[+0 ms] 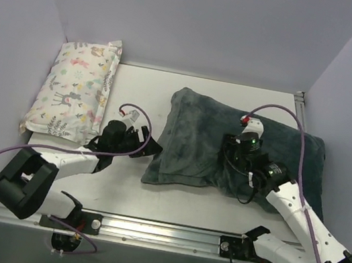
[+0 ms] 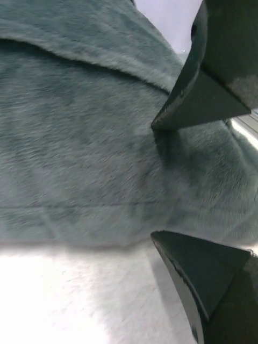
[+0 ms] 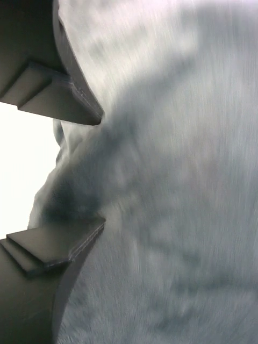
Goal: Remove the pillowcase from the pillow
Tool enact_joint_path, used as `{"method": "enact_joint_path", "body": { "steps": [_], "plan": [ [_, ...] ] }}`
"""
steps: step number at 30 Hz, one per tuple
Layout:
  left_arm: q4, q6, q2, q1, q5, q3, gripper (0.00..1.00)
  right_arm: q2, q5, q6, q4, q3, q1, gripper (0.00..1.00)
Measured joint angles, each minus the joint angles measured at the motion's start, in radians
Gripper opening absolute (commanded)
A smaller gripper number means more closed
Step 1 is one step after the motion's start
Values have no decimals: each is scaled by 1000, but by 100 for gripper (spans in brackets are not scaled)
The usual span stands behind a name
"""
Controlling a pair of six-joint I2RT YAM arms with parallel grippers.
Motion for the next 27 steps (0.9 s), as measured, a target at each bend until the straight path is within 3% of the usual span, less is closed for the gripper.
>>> {"method": "enact_joint_path", "body": {
  "steps": [5,6,11,19,23,27],
  "plan": [
    [38,-26,-28,-35,-1,-47,70,85,158,10,-51,164,208,82],
    [43,-28,-37,-39,-2,-53,63,118,190,10,-56,207,240,85],
    [64,-41,-55,-74,-10,-69,44,358,317,4,-75,446,373,88],
    [85,-55,-64,-108,-48,-87,38,740,378,-1,-130,729,442,95],
    [86,-69,-95,-108,-72,-113,38,846,402,-2,-172,750,437,86],
    [82,-81,-123,-109,-96,-130,38,851,425,2,-184,731,433,58]
  ]
}}
